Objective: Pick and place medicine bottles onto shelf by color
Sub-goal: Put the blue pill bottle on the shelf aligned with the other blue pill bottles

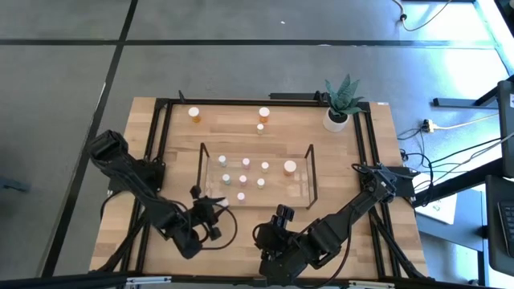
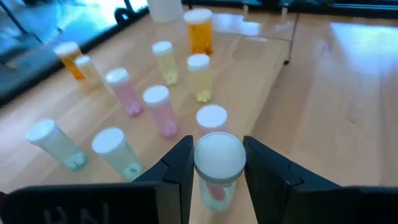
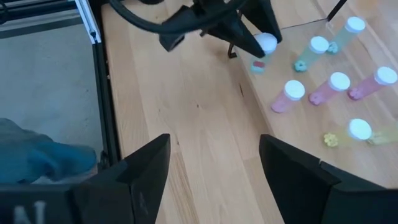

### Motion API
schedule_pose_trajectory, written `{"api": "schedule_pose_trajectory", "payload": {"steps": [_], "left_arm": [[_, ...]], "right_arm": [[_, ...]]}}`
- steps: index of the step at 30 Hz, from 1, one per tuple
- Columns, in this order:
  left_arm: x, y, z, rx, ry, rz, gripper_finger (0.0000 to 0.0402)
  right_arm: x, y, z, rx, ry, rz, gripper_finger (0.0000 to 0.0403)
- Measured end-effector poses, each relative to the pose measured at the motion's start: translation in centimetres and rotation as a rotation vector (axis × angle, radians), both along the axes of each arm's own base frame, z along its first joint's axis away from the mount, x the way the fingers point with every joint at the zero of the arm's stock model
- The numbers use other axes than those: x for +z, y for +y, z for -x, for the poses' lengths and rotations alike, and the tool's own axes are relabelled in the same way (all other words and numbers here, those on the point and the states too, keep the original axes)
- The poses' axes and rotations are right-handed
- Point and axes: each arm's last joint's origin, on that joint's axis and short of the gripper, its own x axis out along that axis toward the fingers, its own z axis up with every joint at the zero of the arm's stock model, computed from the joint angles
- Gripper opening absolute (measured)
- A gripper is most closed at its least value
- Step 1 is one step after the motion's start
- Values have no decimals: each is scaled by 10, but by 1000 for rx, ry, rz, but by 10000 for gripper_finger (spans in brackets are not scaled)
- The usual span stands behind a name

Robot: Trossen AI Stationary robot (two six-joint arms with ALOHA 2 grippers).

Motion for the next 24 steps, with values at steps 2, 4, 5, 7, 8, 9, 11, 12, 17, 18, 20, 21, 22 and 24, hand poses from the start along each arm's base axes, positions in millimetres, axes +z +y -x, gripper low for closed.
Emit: {"api": "schedule_pose_trajectory", "payload": {"steps": [2, 4, 5, 7, 8, 9, 11, 12, 17, 18, 20, 21, 22, 24], "left_arm": [[-3, 0, -2, 17, -11, -23, 106], [-4, 0, -2, 31, -30, -17, 106], [-3, 0, -2, 32, -36, -9, 106], [-1, -1, -3, 19, -40, -1, 106], [1, -2, -3, 3, -30, -4, 106], [4, -5, -5, -19, -13, -5, 106], [13, -12, -9, -74, 18, -6, 106], [18, -14, -12, -102, 34, -14, 106], [36, -14, -26, -207, 111, -40, 106], [38, -14, -27, -216, 114, -45, 106], [38, -14, -27, -224, 126, -59, 106], [38, -13, -27, -227, 133, -70, 106], [38, -13, -27, -228, 135, -73, 106], [37, -11, -28, -221, 145, -84, 106]], "right_arm": [[0, 0, 0, 0, 0, 0, 249], [0, 0, 0, 1, -1, -1, 249], [0, 0, 0, 1, -1, -1, 249], [0, 1, 0, 1, -4, -3, 249], [0, 1, 0, 1, -4, -3, 249], [0, 1, 0, 1, -4, -3, 249], [0, 1, 0, 1, -4, -3, 249], [0, 1, 0, 1, -4, -3, 249], [1, 1, -1, 1, -10, -8, 249], [1, 1, -1, 1, -10, -8, 249], [1, 1, -1, 1, -12, -9, 249], [1, 1, -1, 1, -14, -11, 249], [1, 1, -1, 1, -14, -12, 249], [1, 1, -1, 1, -14, -11, 249]]}}
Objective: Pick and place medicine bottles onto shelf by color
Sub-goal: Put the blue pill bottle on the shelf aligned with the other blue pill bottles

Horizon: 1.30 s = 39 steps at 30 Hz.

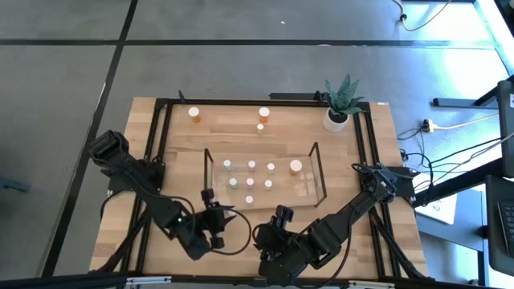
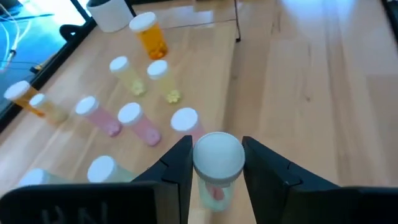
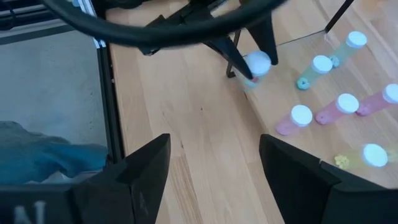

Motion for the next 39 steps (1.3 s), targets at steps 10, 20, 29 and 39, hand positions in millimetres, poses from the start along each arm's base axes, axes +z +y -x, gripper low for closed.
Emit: {"api": "schedule_pose_trajectory", "payload": {"steps": [10, 20, 29, 39], "left_arm": [[3, 8, -14, -67, 26, -36, 106], [-12, 13, -11, -94, 96, -68, 106], [-31, 21, -8, -69, 100, -47, 106], [-47, 28, -2, -20, 109, -12, 106]], "right_arm": [[0, 0, 0, 1, 0, 1, 249], [0, 0, 0, 2, 0, 3, 249], [0, 0, 0, 0, -2, 6, 249], [0, 0, 0, -6, -8, 14, 249]]}}
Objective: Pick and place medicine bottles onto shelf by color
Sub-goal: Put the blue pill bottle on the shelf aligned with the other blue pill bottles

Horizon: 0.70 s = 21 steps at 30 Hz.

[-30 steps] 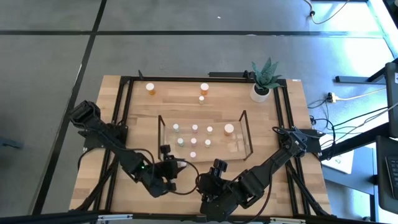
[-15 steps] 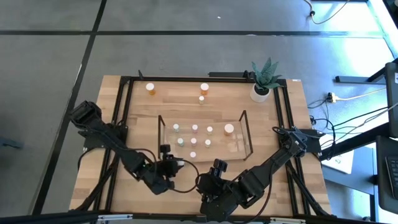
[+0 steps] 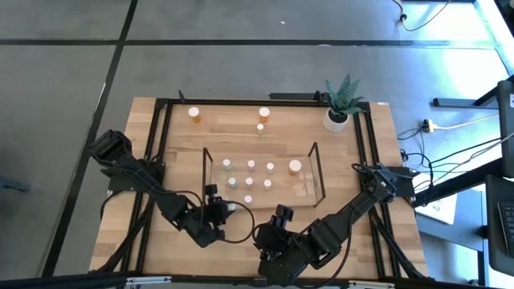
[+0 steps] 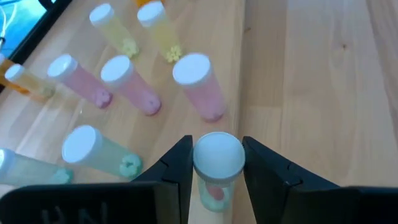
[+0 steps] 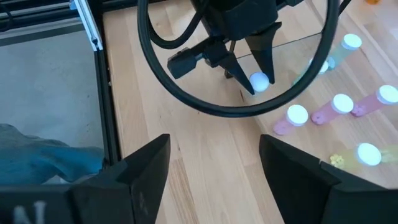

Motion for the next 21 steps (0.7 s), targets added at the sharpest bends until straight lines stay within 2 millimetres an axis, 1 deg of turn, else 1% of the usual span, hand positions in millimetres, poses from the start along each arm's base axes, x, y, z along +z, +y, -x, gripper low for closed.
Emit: {"api": "schedule_pose_trajectory", "payload": {"steps": [21], "left_arm": [[-2, 6, -2, 46, -2, 31, 106]], "right_arm": [[0, -1, 0, -16, -13, 13, 249]]}}
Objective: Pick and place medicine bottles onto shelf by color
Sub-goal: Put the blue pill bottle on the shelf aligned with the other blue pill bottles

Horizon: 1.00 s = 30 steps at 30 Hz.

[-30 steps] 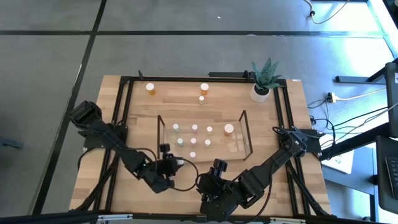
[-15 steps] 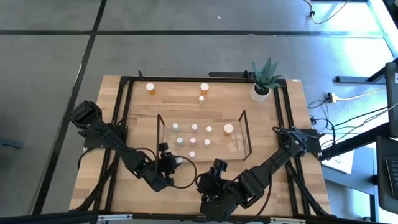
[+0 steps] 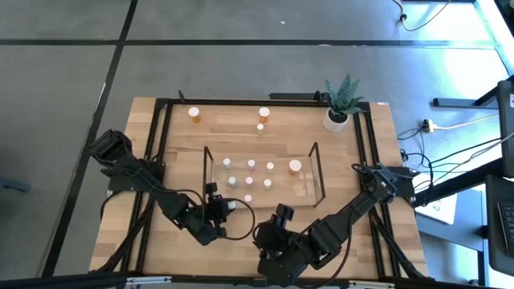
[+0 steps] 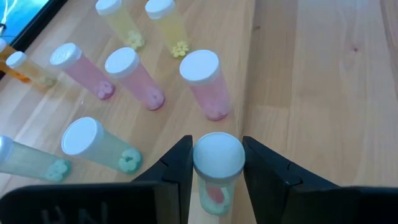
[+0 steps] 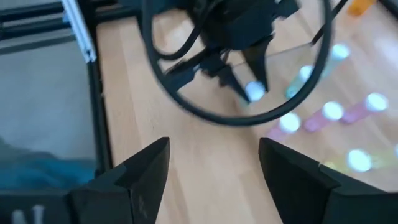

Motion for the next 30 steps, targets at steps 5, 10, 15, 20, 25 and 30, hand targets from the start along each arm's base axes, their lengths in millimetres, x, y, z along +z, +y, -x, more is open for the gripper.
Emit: {"api": "schedule_pose_trajectory", "payload": {"steps": [5, 10, 15, 20, 25, 30], "left_arm": [[0, 0, 0, 3, -2, 3, 106], [0, 0, 0, 4, -2, 4, 106], [0, 0, 0, 4, -2, 5, 106], [0, 0, 0, 3, -1, 5, 106], [0, 0, 0, 3, -1, 5, 106], [0, 0, 0, 2, 0, 5, 106]], "right_arm": [[1, -2, 0, -33, -35, 46, 249], [1, -2, -1, -35, -36, 47, 249], [1, -2, -1, -33, -35, 45, 249], [2, -1, -1, -29, -43, 39, 249], [2, 0, -2, -33, -52, 28, 249], [2, 0, -2, -32, -52, 27, 249]]}}
